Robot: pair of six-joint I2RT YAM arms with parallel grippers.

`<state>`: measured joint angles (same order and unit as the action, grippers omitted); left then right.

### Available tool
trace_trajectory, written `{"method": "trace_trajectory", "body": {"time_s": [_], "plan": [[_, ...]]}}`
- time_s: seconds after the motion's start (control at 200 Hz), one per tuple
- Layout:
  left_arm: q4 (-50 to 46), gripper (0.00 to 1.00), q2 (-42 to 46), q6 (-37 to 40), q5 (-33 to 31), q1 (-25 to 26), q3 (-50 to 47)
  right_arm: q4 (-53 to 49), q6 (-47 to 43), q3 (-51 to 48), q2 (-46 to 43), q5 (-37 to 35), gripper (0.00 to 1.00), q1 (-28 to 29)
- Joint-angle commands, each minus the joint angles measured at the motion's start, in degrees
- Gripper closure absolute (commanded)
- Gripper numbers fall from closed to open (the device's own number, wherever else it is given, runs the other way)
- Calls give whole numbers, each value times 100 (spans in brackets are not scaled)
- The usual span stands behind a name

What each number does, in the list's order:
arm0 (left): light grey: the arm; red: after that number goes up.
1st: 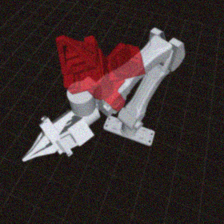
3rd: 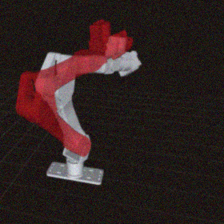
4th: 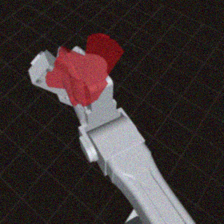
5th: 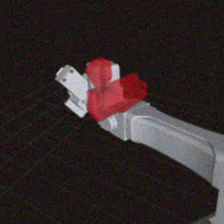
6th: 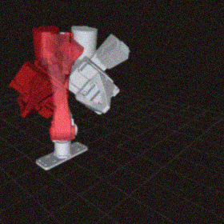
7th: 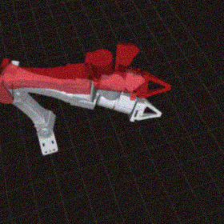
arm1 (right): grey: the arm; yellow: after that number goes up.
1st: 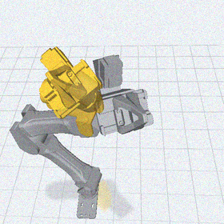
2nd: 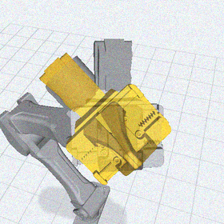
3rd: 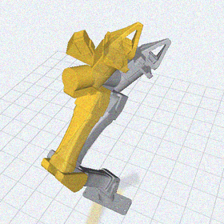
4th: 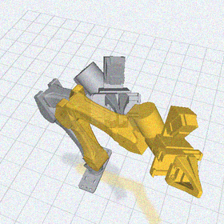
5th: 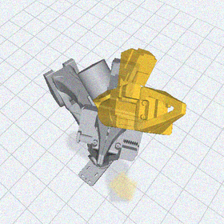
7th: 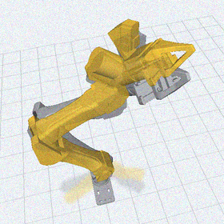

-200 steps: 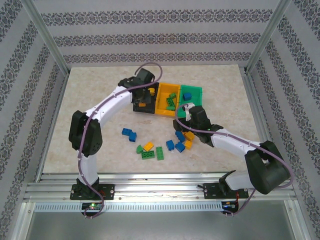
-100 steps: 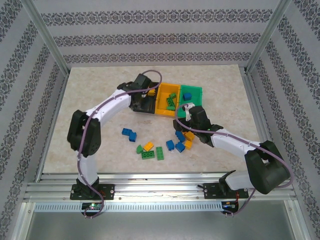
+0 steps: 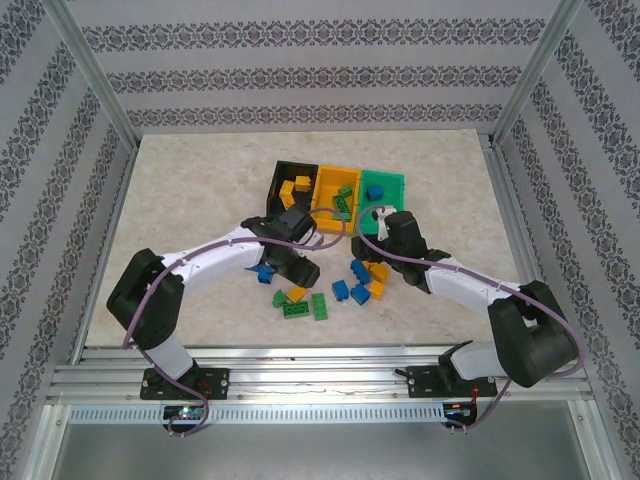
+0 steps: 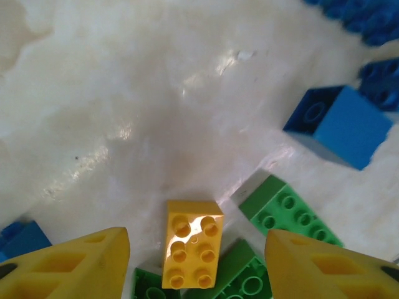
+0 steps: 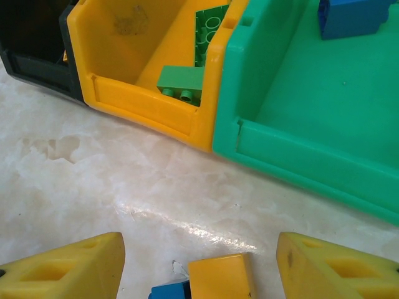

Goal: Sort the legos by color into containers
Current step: Pick up the lego from the middle-left of the table.

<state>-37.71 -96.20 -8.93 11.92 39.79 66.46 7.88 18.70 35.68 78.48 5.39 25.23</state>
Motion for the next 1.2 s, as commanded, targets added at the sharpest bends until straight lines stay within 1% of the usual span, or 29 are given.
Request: {"method": "trace_trajectory", "body": {"time_s": [0.0,0.245,0.385,0.435,0.49,0.54,0.63,0.759,0.844,0.919,0.989,1.074,1.194], "plan": [[-161,41,-191,212,-271,64,-165,170,98,-114,-120,90,34,-71],[-239,42,-651,223,-139,245,14,157,81,-149,-193,60,34,-89],[-337,43,-905,229,-284,371,54,137,81,-140,-209,78,34,-89],[-358,45,-958,217,-371,372,54,149,81,-149,-225,73,34,-89],[-359,52,-986,175,-465,385,54,153,81,-158,-219,51,34,-89],[-317,62,-959,155,-537,379,66,152,81,-149,-205,52,34,-98],[-242,68,-860,116,-732,373,102,156,85,-140,-193,101,34,-97],[-130,75,-620,50,-1258,356,239,161,73,-149,-184,55,34,-98],[-9,76,-469,-12,-1631,242,366,159,80,-145,-201,83,34,-98],[96,77,-396,-71,-1816,46,539,182,90,-164,-219,79,34,-98],[314,77,-332,-118,-1885,-167,689,196,82,-166,-187,42,34,-105],[796,77,-303,-118,-1939,-427,799,186,65,-135,-140,32,34,-104],[1191,77,-525,-144,-1920,-835,1188,224,81,-158,-149,47,34,-109]]}}
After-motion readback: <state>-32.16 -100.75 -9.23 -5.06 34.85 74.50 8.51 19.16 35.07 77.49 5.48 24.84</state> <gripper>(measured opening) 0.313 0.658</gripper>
